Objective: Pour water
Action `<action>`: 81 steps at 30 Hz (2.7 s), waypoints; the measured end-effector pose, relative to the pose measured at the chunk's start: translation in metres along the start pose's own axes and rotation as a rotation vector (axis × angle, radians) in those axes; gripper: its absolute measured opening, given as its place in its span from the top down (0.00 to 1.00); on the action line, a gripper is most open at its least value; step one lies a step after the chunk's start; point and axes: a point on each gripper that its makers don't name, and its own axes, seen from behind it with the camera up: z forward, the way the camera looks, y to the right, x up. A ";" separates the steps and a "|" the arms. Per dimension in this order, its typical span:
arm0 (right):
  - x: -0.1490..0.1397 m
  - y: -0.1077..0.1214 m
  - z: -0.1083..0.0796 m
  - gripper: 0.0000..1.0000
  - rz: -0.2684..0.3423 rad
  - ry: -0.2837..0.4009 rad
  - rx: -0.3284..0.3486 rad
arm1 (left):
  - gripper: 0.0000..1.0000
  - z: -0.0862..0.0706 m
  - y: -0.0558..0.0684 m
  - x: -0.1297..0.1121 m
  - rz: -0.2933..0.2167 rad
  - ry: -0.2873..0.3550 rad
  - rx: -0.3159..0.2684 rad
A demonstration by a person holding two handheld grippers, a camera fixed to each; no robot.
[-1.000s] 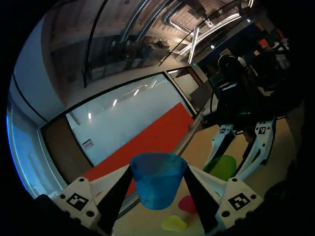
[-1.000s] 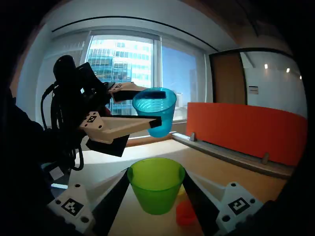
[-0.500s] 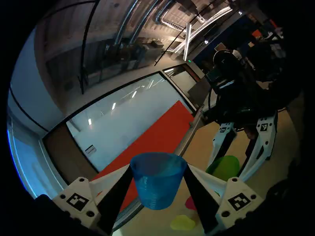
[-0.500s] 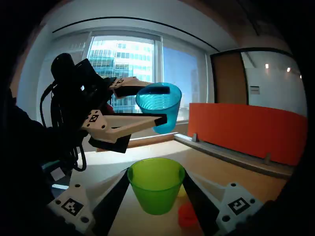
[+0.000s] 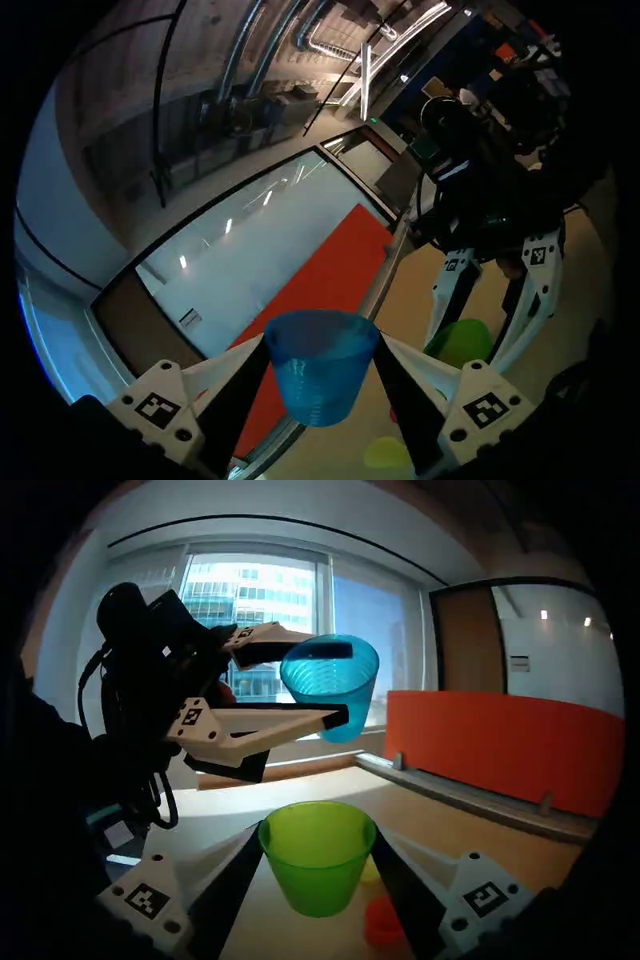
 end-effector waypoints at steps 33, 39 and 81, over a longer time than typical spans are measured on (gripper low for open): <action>0.001 0.009 -0.001 0.08 0.005 0.009 -0.008 | 0.14 0.011 -0.002 0.005 0.130 0.003 0.008; 0.002 0.011 -0.001 0.08 0.006 0.011 -0.009 | 0.14 0.012 -0.002 0.007 0.153 0.009 0.008; 0.004 0.018 -0.006 0.08 -0.004 0.015 -0.020 | 0.14 0.018 -0.006 0.020 0.305 0.028 0.035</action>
